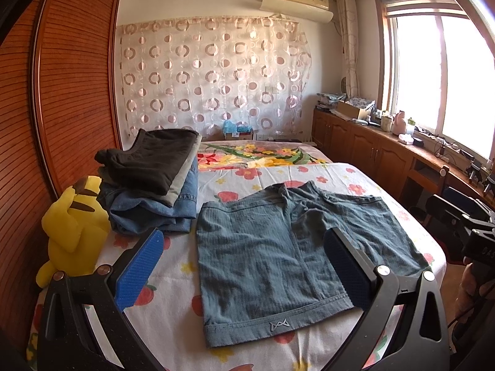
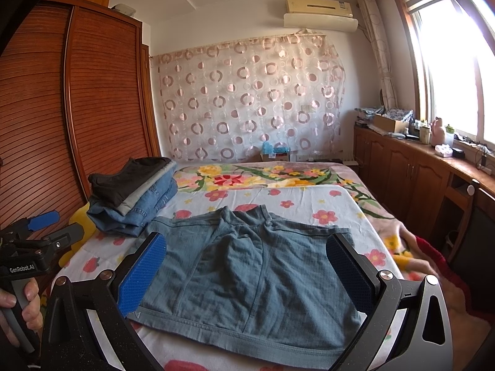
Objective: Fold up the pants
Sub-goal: 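Move both tools to the shorts hem and close the left gripper on it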
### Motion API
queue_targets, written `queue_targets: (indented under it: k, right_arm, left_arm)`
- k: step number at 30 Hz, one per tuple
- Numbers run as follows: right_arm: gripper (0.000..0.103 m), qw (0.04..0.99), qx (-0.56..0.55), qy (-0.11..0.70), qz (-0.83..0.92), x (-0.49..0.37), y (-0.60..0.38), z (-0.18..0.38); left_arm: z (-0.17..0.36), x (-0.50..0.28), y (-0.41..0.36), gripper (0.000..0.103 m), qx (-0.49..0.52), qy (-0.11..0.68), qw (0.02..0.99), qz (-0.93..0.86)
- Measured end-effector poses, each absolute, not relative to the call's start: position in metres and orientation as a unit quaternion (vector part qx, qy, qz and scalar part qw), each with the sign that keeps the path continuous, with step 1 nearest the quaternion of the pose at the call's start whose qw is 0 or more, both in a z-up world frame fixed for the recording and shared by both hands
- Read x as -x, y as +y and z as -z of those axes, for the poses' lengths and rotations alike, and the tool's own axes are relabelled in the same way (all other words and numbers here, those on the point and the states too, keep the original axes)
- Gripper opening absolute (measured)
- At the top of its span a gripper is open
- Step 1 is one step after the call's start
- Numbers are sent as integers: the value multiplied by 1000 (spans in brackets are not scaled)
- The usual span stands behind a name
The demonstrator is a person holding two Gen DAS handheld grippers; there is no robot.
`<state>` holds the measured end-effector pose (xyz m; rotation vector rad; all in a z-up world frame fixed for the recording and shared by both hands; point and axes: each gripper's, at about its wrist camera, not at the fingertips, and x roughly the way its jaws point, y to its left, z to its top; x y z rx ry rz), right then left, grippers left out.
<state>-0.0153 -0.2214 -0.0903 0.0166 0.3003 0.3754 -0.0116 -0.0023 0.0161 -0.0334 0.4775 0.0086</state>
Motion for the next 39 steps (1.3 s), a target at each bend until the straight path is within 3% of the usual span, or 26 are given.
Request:
queue_targets:
  k: [20,35,39]
  right_arm:
    - [103,964,-3,185,-194,2,-224,104]
    - [94,948,30,257,-185,-22,-250,133]
    - [91,941,30,285,-182,-25,-260,138]
  left_arm:
    - [48,-18,10,103,13,316,949,3]
    - [80,-20,38,103,27,353,935,8]
    - [90,-17,45,98,31,366,930,11]
